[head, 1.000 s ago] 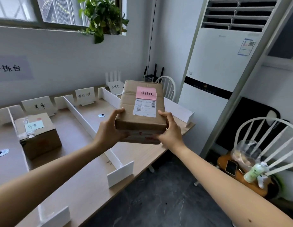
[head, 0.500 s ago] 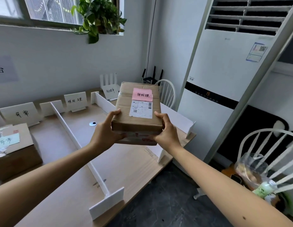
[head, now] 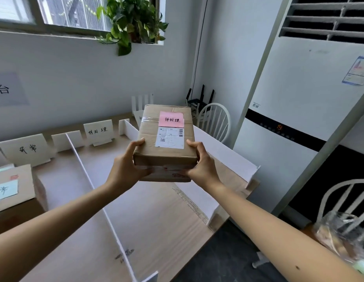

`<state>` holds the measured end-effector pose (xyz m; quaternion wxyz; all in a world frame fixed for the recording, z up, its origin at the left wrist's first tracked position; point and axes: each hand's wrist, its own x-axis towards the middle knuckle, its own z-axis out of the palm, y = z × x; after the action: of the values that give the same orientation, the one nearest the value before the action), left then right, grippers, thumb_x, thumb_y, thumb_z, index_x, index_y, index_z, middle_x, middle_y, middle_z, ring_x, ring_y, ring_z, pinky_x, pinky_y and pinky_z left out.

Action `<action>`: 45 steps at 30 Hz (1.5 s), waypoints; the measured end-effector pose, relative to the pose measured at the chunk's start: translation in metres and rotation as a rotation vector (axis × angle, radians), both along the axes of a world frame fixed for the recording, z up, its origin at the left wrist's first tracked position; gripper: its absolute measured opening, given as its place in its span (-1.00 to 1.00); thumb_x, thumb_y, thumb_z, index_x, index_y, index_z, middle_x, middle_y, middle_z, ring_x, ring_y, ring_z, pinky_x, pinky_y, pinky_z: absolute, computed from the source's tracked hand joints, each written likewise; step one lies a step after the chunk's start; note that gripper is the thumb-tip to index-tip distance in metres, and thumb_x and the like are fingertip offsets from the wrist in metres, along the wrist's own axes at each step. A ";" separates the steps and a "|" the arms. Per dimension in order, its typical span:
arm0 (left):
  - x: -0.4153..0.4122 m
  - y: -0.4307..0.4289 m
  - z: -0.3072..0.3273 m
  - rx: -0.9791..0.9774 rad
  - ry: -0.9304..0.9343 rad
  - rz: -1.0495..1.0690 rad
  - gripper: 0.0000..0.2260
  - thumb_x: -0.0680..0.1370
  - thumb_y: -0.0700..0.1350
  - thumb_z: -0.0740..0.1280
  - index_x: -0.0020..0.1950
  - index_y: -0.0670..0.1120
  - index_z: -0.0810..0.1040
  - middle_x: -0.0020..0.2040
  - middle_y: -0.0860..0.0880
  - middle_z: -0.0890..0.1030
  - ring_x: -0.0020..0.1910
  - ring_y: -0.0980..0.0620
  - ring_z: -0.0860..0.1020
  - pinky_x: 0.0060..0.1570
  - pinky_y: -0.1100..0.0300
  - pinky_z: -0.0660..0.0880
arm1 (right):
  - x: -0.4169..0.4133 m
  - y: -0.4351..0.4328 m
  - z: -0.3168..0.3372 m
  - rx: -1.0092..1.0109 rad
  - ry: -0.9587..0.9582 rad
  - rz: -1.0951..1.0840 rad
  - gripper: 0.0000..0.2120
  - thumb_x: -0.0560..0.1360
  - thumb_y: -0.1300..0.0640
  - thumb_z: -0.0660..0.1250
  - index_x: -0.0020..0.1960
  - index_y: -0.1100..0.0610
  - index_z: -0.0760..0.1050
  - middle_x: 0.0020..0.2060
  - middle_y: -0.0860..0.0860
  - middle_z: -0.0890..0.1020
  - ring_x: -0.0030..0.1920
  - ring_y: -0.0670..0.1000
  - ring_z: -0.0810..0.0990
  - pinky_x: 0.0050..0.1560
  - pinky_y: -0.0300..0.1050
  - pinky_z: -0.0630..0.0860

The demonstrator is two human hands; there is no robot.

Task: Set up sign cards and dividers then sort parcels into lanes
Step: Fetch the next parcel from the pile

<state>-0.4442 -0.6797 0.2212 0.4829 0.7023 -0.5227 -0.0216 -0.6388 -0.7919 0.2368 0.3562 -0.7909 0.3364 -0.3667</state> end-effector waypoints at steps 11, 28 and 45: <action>0.045 -0.004 -0.021 0.015 0.006 0.133 -0.24 0.22 -0.23 0.61 0.35 -0.04 0.39 0.02 -0.04 0.55 -0.16 -0.12 0.55 -0.20 0.08 0.55 | 0.059 -0.029 -0.015 0.032 0.062 0.132 -0.29 0.27 0.38 0.44 0.32 -0.04 0.35 0.10 -0.20 0.51 0.01 -0.10 0.54 -0.08 -0.45 0.48; 0.108 -0.038 -0.061 0.070 0.160 0.398 -0.28 0.29 -0.25 0.57 0.38 -0.04 0.35 0.02 0.02 0.53 -0.12 -0.03 0.54 -0.15 0.26 0.41 | 0.177 -0.112 -0.053 0.050 0.182 0.426 -0.32 0.24 0.40 0.35 0.30 -0.01 0.37 0.11 -0.19 0.53 0.01 -0.07 0.55 -0.16 -0.54 0.38; 0.134 -0.079 -0.148 0.265 0.297 0.584 -0.34 0.29 -0.23 0.54 0.33 -0.08 0.37 -0.06 0.01 0.56 -0.13 0.01 0.54 -0.23 0.52 0.36 | 0.243 -0.167 -0.154 0.232 0.373 0.551 -0.38 0.28 0.42 0.31 0.23 -0.07 0.36 0.02 -0.13 0.56 -0.01 -0.04 0.54 -0.17 -0.45 0.45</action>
<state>-0.3106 -0.7590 0.0731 0.4442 0.8678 -0.2167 -0.0520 -0.3956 -0.9593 0.0827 0.4618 -0.8596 0.2089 -0.0652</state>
